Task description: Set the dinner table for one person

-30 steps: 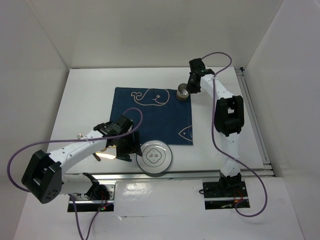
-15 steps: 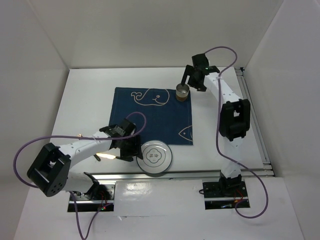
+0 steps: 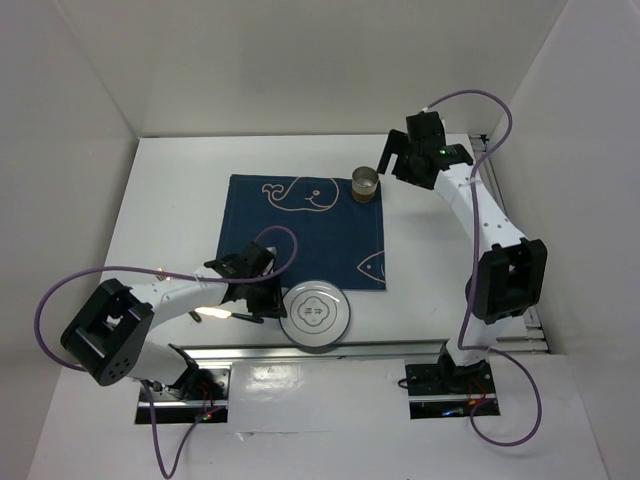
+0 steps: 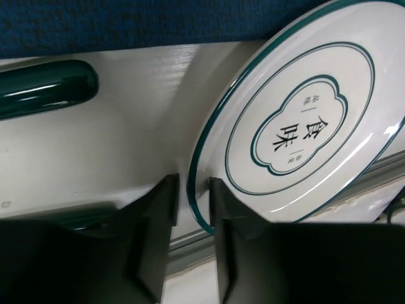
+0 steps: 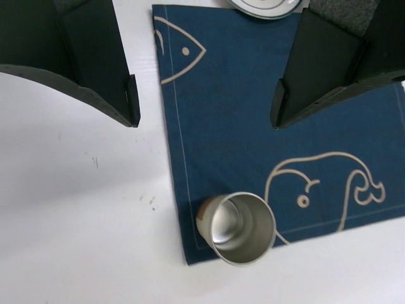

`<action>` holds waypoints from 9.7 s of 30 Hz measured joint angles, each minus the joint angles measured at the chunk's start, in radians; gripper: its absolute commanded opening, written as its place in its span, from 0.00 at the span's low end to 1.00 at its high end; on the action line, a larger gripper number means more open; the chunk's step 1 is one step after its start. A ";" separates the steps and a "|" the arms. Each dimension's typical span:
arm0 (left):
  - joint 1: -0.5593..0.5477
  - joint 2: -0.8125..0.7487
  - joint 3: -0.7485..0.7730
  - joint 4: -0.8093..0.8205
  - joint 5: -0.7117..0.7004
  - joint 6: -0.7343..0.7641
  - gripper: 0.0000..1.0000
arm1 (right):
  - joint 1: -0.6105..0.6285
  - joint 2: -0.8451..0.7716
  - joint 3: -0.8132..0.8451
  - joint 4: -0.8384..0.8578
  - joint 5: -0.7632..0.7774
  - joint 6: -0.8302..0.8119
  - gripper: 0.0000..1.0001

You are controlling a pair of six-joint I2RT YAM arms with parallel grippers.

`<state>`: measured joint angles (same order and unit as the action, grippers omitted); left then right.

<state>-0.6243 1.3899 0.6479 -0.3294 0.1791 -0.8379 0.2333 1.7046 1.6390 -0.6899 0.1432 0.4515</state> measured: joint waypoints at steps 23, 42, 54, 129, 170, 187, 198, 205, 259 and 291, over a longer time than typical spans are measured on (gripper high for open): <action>0.048 -0.152 0.230 -0.139 0.121 0.119 0.00 | 0.000 -0.134 -0.137 -0.014 0.026 0.011 0.97; 0.394 0.154 0.549 -0.133 0.216 0.169 0.00 | -0.012 -0.228 -0.193 -0.039 0.043 0.012 0.97; 0.438 0.439 0.558 0.060 0.246 0.069 0.00 | -0.020 -0.266 -0.261 -0.058 0.036 0.012 0.97; 0.841 -0.019 0.888 -0.625 0.152 0.314 1.00 | 0.818 -0.173 -0.425 0.066 0.011 -0.116 0.00; 0.895 0.009 0.298 -0.587 -0.195 0.066 0.81 | 0.268 -0.051 -0.512 0.171 -0.072 0.166 0.91; 0.947 0.049 0.144 -0.533 -0.193 -0.058 0.65 | 0.268 -0.195 -0.520 0.151 -0.047 0.080 0.92; 0.990 0.113 0.135 -0.452 -0.228 -0.056 0.18 | 0.268 -0.195 -0.521 0.145 -0.045 0.074 0.92; 1.017 0.121 0.204 -0.477 -0.243 -0.016 0.00 | 0.272 -0.195 -0.521 0.132 -0.031 0.074 0.92; 0.313 0.533 1.053 -0.755 -0.354 0.394 0.80 | 0.477 -0.258 -0.426 0.050 -0.002 0.050 0.86; 0.669 -0.101 0.657 -0.587 -0.259 0.257 0.84 | 0.938 0.525 0.064 0.343 -0.045 -0.344 0.54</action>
<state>0.0448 1.2888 1.3048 -0.9169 -0.0795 -0.5804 1.1713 2.2299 1.7031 -0.3470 0.0978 0.1070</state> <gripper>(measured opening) 0.837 0.545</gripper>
